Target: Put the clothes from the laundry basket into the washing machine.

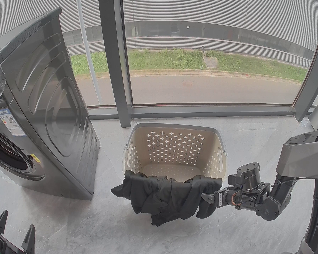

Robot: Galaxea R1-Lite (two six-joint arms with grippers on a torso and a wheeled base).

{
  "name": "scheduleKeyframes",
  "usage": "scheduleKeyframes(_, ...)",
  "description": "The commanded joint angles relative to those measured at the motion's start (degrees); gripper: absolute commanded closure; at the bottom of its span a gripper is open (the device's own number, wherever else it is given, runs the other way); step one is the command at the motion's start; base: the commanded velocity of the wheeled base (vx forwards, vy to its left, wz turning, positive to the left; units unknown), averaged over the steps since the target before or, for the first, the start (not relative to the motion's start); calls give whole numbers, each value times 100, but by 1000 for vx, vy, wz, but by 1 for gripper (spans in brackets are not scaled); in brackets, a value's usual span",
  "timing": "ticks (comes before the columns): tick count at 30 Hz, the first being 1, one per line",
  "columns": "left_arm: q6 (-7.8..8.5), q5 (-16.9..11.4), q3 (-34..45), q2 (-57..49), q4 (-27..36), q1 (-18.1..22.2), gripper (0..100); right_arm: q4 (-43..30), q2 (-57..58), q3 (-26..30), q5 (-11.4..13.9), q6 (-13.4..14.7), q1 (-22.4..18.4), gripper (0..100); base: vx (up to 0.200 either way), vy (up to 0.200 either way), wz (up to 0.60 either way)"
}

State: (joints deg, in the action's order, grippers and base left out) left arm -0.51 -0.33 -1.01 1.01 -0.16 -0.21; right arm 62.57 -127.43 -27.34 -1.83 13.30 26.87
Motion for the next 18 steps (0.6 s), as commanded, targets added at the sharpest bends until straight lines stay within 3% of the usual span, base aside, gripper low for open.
scheduleKeyframes(1, -2, -2, 84, -101, -2, 3, 0, -8, -186, -87, -2, -3, -15, 0, 0, 0, 0)
scheduleKeyframes(9, -2, -2, 84, -101, -2, 3, 0, -70, -485, -588, -11, 32, -15, 0, 0, 0, 0)
scheduleKeyframes(13, -2, -2, 84, -101, -2, 3, 0, -26, -537, -685, -204, 76, -15, 0, 0, 0, 0)
scheduleKeyframes(16, -2, -2, 84, -101, -2, 3, 0, -8, -520, -693, -204, 85, -15, 0, 0, 0, 0)
scheduleKeyframes(17, -2, -2, 84, -101, -2, 3, 0, -8, -520, -693, -204, 85, -15, 100, 0, 0, 0)
scheduleKeyframes(18, -2, -2, 84, -101, -2, 3, 0, -8, -520, -685, -204, 85, -15, 100, 0, 0, 0)
